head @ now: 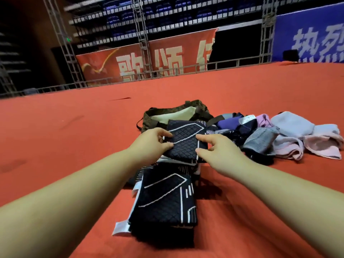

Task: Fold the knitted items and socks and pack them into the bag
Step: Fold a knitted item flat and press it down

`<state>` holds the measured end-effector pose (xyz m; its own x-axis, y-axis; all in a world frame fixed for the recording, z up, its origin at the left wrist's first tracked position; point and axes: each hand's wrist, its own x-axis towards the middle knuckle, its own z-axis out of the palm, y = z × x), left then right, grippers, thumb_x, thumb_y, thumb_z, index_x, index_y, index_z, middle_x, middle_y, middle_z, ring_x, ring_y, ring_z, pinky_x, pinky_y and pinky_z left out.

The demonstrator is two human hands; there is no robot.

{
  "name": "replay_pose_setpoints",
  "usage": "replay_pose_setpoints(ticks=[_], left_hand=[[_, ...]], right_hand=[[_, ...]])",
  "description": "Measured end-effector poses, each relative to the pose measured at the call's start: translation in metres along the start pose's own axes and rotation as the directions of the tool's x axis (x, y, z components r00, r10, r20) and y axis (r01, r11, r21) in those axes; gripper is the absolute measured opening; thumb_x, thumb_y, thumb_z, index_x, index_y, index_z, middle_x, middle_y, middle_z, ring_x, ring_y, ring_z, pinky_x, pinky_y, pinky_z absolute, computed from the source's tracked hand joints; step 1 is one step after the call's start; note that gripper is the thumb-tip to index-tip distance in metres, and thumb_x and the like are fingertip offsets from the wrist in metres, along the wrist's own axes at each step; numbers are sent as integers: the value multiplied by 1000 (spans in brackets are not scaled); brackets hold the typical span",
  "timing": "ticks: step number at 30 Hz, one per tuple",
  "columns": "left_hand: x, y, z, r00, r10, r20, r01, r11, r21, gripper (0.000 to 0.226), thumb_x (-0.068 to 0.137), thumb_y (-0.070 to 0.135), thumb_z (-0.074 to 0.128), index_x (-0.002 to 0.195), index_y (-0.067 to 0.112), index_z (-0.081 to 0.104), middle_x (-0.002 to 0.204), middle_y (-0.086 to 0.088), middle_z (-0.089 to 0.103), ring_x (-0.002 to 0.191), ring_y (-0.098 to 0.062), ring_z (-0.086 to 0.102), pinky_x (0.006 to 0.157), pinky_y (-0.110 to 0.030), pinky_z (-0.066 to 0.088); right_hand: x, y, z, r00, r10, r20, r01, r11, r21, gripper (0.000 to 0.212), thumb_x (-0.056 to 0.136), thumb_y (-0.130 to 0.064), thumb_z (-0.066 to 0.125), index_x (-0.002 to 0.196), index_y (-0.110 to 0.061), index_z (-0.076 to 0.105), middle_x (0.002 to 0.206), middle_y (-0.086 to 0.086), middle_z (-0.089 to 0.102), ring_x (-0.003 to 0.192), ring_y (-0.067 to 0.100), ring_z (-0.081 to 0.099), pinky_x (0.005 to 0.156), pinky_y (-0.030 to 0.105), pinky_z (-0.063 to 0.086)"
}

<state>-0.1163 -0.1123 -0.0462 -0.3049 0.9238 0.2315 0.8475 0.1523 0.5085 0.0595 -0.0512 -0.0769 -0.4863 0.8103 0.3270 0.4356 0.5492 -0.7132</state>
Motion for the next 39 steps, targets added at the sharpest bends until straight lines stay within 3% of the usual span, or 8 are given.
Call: replay_pose_setpoints(ticks=[5, 8, 11, 15, 19, 23, 34, 39], left_hand=[[18, -18, 9, 997, -40, 58, 36, 997, 75, 30, 89, 25, 64, 118, 19, 62, 71, 4, 55, 74, -18, 57, 71, -27, 42], [23, -24, 13, 991, -82, 109, 67, 989, 134, 32, 90, 27, 63, 121, 20, 62, 111, -7, 65, 107, -24, 59, 86, -26, 43], [24, -30, 15, 989, -65, 130, 16, 938, 347, 39, 89, 34, 58, 127, 27, 55, 133, -7, 49, 122, -25, 47, 100, -31, 38], [27, -28, 13, 949, 158, 274, -291, 774, 562, 66, 89, 20, 49, 148, 28, 23, 159, 0, 11, 145, -17, 11, 116, -34, 16], [37, -20, 14, 897, 37, 441, -310, 763, 567, 70, 91, 10, 38, 152, 21, 4, 160, 2, -5, 147, -13, -1, 117, -27, 5], [47, -22, 14, 889, -61, 455, -212, 824, 525, 64, 95, 12, 35, 153, 20, 7, 160, 5, -2, 147, -14, 4, 115, -24, 5], [48, -47, 27, 858, -89, 506, -128, 916, 379, 57, 100, 14, 26, 152, 20, 4, 159, 4, -6, 147, -17, -5, 116, -29, -2], [51, -34, 27, 860, -197, 472, -169, 762, 625, 60, 98, 22, 29, 151, 27, 1, 159, 7, -5, 147, -18, -4, 119, -38, 1]], right_hand=[[18, 10, 23, 995, 64, 82, -56, 993, -100, 47, 88, -24, 56, 135, -23, 52, 134, -2, 57, 102, 12, 60, 89, 20, 40], [22, 17, 30, 990, 107, 95, -90, 982, -166, 45, 86, -30, 56, 132, -27, 55, 134, 0, 56, 112, 17, 55, 95, 24, 39], [25, 20, 30, 990, 101, 103, -60, 937, -343, 51, 85, -41, 53, 136, -36, 46, 150, 2, 32, 139, 23, 25, 114, 37, 22], [33, 17, 21, 968, -20, 251, 140, 872, -469, 61, 91, -37, 41, 149, -30, 23, 160, 1, -2, 146, 18, -5, 119, 40, 3], [42, 18, 25, 934, -56, 354, 247, 816, -523, 59, 98, -44, 30, 151, -25, 15, 160, 2, -6, 146, 15, -8, 119, 37, 0], [43, 27, 31, 923, -34, 384, 242, 826, -508, 67, 95, -58, 23, 152, -24, 12, 160, 0, -2, 146, 12, -5, 118, 35, 2], [46, 40, 38, 897, -10, 442, 193, 908, -372, 68, 95, -57, 28, 151, -24, 12, 160, -1, 0, 146, 10, -3, 117, 29, 0], [36, 37, 37, 939, -57, 340, 224, 852, -474, 67, 95, -59, 25, 151, -24, 16, 160, 1, 5, 146, 14, 5, 118, 34, 9]])
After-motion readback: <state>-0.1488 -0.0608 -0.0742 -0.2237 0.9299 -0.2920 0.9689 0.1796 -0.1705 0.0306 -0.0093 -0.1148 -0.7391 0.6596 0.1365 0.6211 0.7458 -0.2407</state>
